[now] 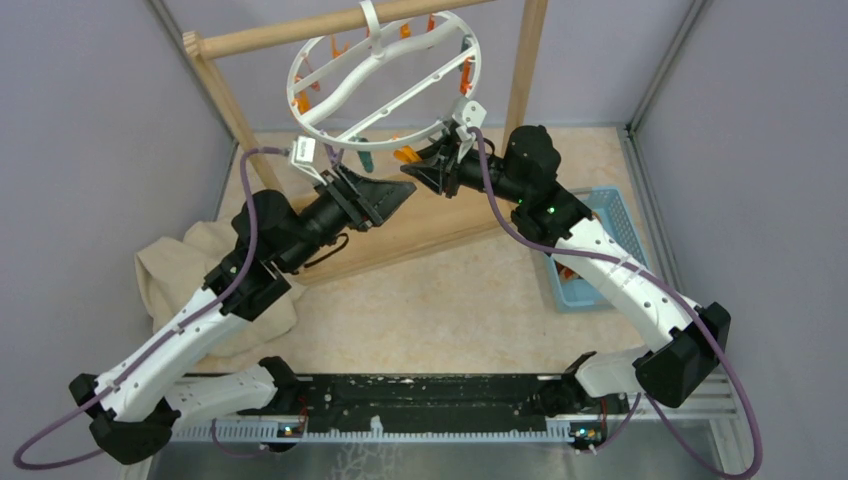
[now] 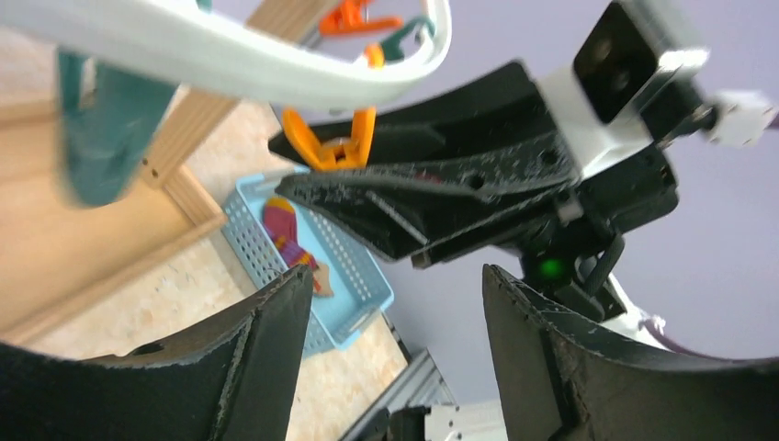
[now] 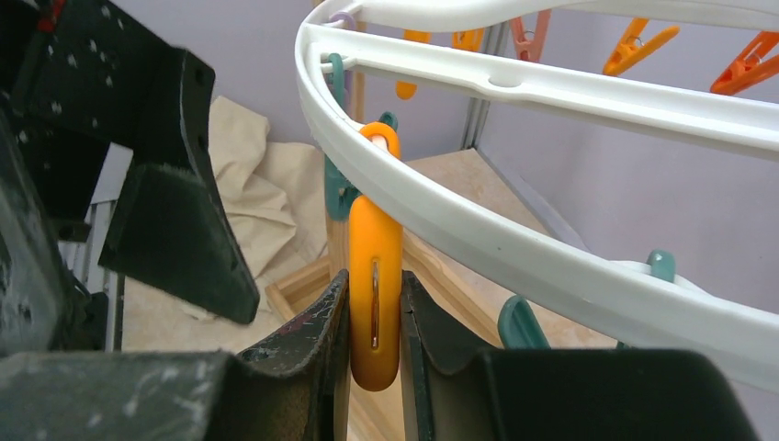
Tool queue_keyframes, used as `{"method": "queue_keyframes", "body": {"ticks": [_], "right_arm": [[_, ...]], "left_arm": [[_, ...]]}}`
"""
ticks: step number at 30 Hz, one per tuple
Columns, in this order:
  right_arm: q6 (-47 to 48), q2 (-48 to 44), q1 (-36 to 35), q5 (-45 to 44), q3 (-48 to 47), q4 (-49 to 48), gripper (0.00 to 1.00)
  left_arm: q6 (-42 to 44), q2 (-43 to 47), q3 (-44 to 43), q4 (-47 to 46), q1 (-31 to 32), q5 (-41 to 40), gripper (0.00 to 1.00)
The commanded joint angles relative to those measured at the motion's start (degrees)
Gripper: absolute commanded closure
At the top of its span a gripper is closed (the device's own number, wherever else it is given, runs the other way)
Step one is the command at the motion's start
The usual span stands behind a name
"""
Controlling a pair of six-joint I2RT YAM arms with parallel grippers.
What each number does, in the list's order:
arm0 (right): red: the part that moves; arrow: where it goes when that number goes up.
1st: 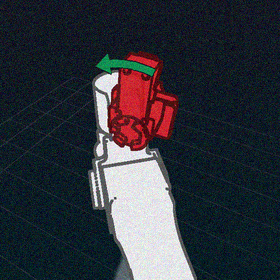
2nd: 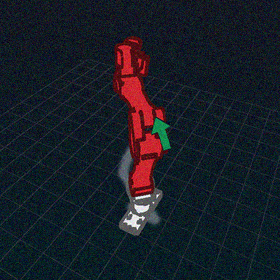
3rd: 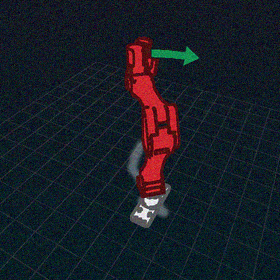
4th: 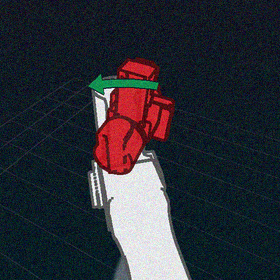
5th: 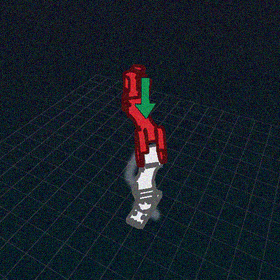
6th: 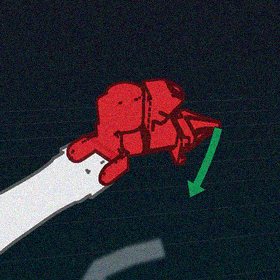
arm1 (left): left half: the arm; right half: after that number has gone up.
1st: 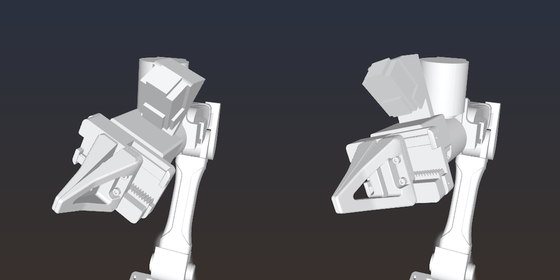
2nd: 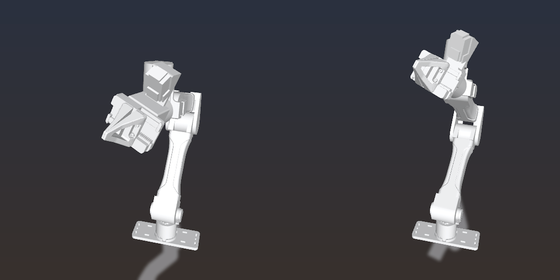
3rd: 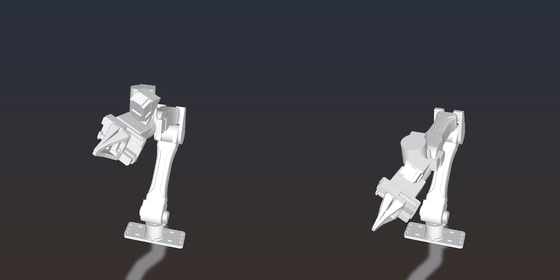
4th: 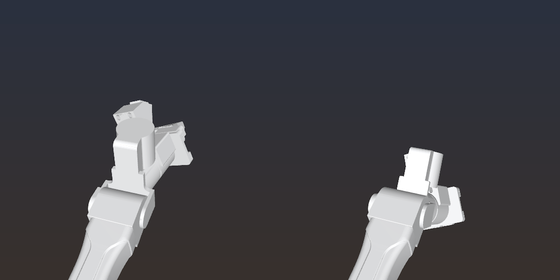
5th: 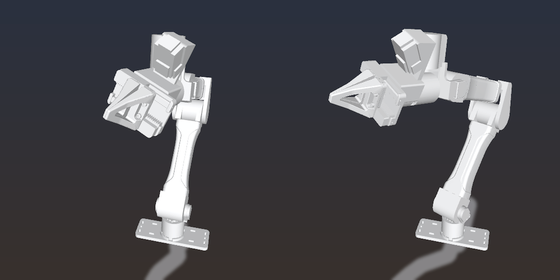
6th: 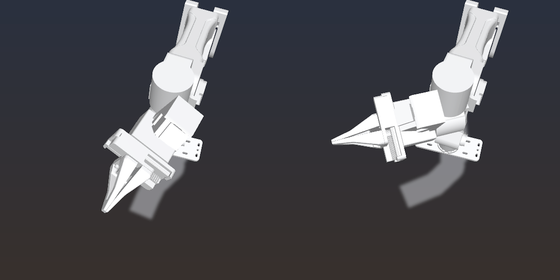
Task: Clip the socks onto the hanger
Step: Open the clamp at the hanger.
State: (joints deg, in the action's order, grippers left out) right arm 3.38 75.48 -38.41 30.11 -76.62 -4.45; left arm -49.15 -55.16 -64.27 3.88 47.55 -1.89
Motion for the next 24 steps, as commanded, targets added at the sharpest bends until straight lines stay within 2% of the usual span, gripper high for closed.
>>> {"method": "queue_keyframes", "body": {"ticks": [1,10,16,20,24], "right_arm": [[-0.2,-1.7,-0.6,1.5,-1.9,-1.0,1.00],[-0.8,-2.1,-0.6,2.0,-1.3,-1.7,1.00],[-0.3,-3.0,-0.6,1.4,-1.5,-0.9,1.00],[-0.6,-3.2,-0.6,1.7,-1.2,-1.6,1.00],[-1.0,-3.2,-0.6,2.2,-1.0,-1.6,1.00]], "left_arm": [[5.8,1.4,-4.1,-0.3,0.4,-8.3,0.26],[11.2,-5.4,-9.7,-1.8,0.4,-11.8,0.27],[9.8,-5.3,-9.0,-0.1,0.4,-14.1,0.23],[9.9,-3.4,-5.7,-2.3,0.4,-18.4,0.20],[11.4,-3.7,-5.9,-3.4,0.4,-18.3,0.21]]}}
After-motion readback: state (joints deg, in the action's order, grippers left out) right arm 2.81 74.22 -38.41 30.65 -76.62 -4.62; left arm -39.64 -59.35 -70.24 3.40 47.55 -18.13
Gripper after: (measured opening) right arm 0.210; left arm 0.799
